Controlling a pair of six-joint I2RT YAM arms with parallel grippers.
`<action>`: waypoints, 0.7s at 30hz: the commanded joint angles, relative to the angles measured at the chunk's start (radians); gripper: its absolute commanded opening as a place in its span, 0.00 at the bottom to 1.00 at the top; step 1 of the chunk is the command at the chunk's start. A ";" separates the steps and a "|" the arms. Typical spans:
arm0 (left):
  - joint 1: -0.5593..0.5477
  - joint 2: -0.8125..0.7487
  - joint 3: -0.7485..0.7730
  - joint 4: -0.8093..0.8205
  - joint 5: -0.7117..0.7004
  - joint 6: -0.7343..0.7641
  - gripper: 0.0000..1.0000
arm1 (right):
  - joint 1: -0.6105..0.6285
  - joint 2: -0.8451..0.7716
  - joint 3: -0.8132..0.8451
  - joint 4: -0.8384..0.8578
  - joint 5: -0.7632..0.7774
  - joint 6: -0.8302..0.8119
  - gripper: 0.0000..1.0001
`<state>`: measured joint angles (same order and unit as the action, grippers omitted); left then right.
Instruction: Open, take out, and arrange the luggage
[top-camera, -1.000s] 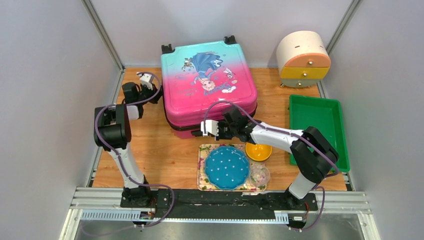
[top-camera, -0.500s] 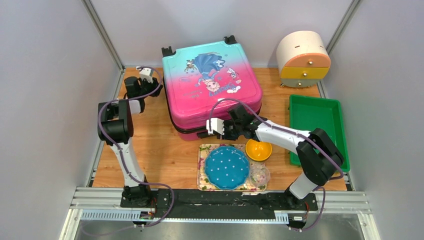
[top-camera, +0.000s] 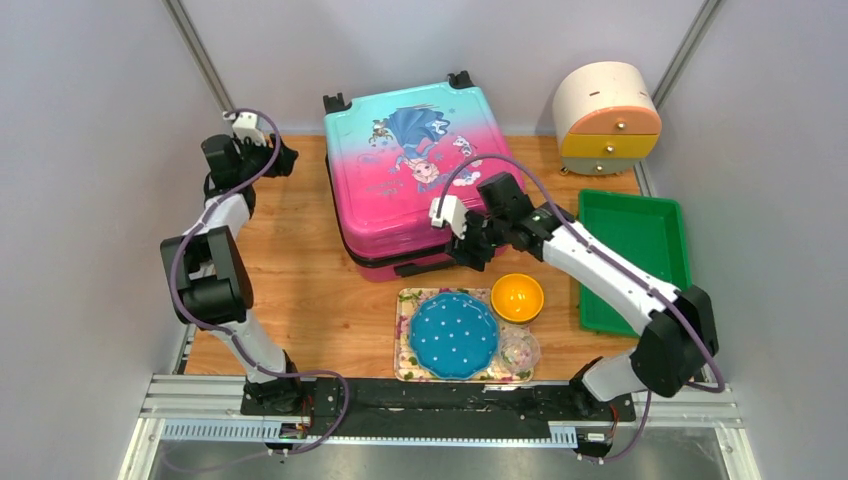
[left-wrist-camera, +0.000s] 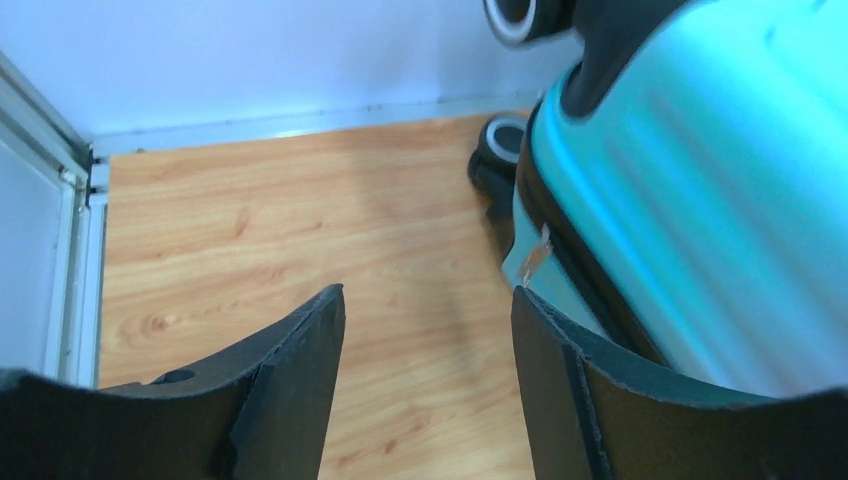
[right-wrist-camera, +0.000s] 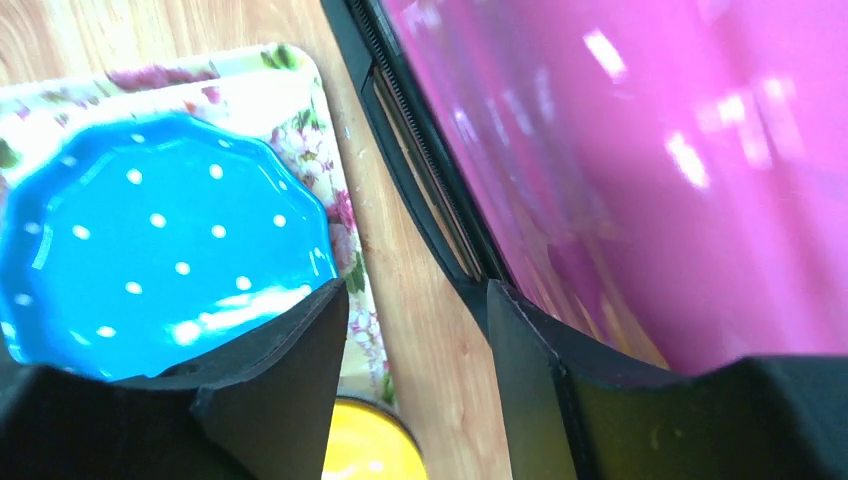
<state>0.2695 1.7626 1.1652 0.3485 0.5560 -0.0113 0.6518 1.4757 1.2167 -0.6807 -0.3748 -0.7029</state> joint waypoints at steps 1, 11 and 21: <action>-0.013 0.012 0.181 -0.092 -0.028 -0.140 0.70 | -0.041 -0.103 0.072 -0.036 -0.049 0.210 0.58; -0.134 0.321 0.684 -0.163 -0.232 -0.449 0.73 | -0.228 -0.179 0.100 0.036 0.114 0.554 0.59; -0.200 0.485 0.835 -0.164 -0.222 -0.588 0.80 | -0.288 -0.275 -0.006 0.030 0.175 0.568 0.58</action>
<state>0.0685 2.2246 1.9766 0.1780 0.3004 -0.4847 0.3630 1.2446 1.2240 -0.6762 -0.2390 -0.1619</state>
